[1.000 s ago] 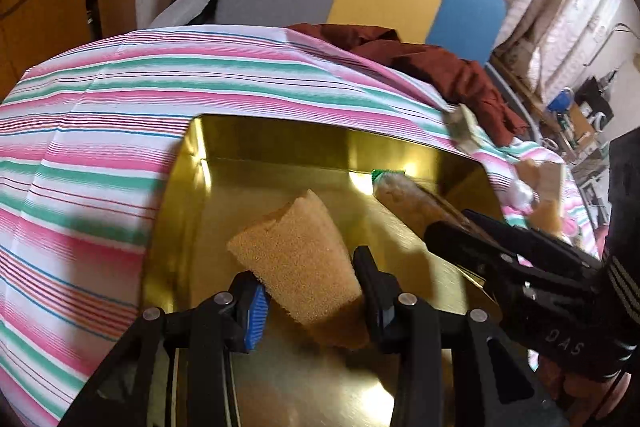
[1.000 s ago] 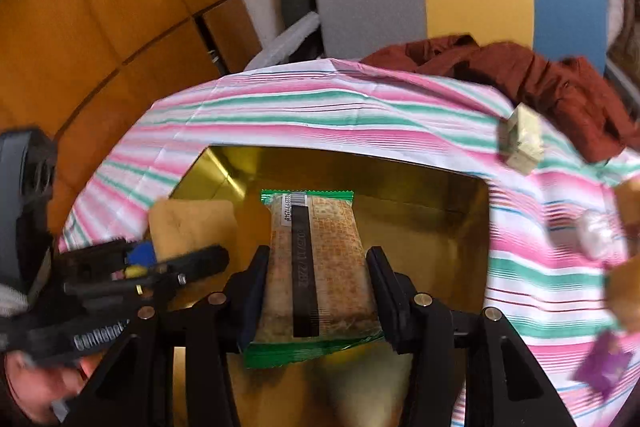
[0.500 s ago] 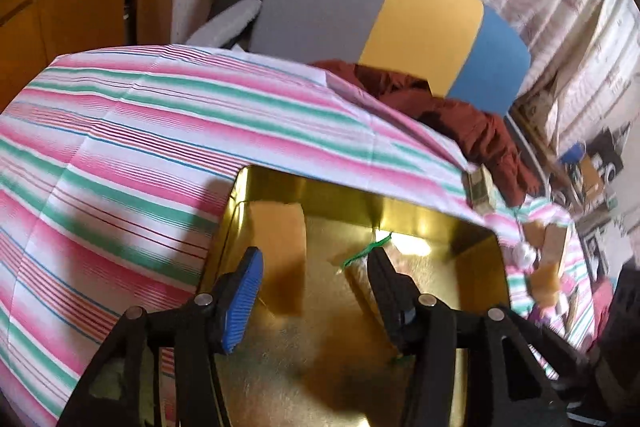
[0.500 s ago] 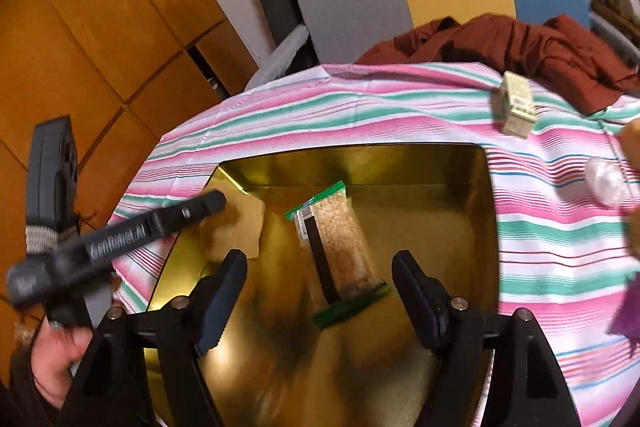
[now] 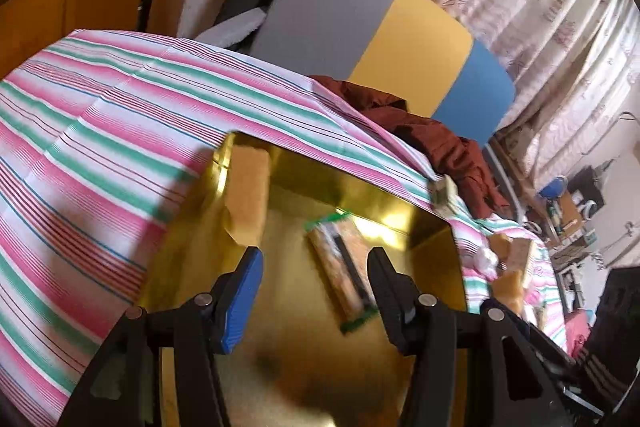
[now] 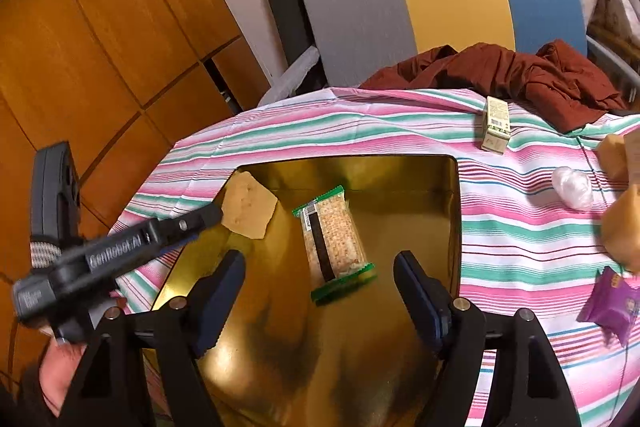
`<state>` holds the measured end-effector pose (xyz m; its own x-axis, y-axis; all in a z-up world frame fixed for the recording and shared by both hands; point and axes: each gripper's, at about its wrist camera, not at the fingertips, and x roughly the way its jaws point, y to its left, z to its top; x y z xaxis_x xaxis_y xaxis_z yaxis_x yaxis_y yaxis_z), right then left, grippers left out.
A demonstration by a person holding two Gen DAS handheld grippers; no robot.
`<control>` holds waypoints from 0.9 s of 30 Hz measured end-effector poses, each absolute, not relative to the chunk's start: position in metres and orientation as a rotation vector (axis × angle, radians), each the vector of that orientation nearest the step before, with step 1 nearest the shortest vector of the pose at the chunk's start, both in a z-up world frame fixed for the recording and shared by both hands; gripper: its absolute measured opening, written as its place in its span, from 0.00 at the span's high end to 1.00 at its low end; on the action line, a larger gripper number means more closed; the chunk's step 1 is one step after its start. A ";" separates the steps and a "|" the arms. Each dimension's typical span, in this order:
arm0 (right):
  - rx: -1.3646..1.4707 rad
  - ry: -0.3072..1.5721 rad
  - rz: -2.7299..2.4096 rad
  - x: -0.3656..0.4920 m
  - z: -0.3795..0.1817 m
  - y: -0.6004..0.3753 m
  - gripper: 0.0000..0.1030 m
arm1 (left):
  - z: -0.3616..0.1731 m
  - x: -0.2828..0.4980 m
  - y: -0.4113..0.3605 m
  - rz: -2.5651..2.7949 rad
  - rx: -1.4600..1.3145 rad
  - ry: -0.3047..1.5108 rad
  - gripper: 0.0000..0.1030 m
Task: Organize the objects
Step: 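Place cracker packet and sponge into the gold tray, opening both tools, then move both tools back toward the remaining items on the cloth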
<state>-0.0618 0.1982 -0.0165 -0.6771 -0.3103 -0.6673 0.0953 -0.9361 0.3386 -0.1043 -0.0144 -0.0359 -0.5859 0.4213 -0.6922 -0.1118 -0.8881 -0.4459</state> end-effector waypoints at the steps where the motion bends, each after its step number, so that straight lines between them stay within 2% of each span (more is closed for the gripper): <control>1: 1.127 -0.401 -2.663 -0.060 -0.016 0.199 0.25 | -0.036 -0.101 -0.012 2.490 -1.227 -0.514 0.47; 10: 1.081 -0.383 -2.727 -0.040 -0.006 0.220 0.25 | -0.040 -0.079 0.021 2.401 -1.240 -0.459 0.45; 12: 1.069 -0.378 -2.745 -0.035 -0.003 0.227 0.25 | -0.039 -0.074 0.029 2.384 -1.233 -0.440 0.42; 14: 1.060 -0.374 -2.759 -0.030 -0.002 0.233 0.25 | -0.037 -0.069 0.037 2.359 -1.225 -0.424 0.31; 16: 1.056 -0.374 -2.779 -0.025 0.000 0.242 0.25 | -0.036 -0.066 0.045 2.339 -1.224 -0.413 0.27; 27: 1.060 -0.420 -2.909 0.008 -0.005 0.308 0.23 | -0.026 -0.045 0.095 2.244 -1.209 -0.316 0.27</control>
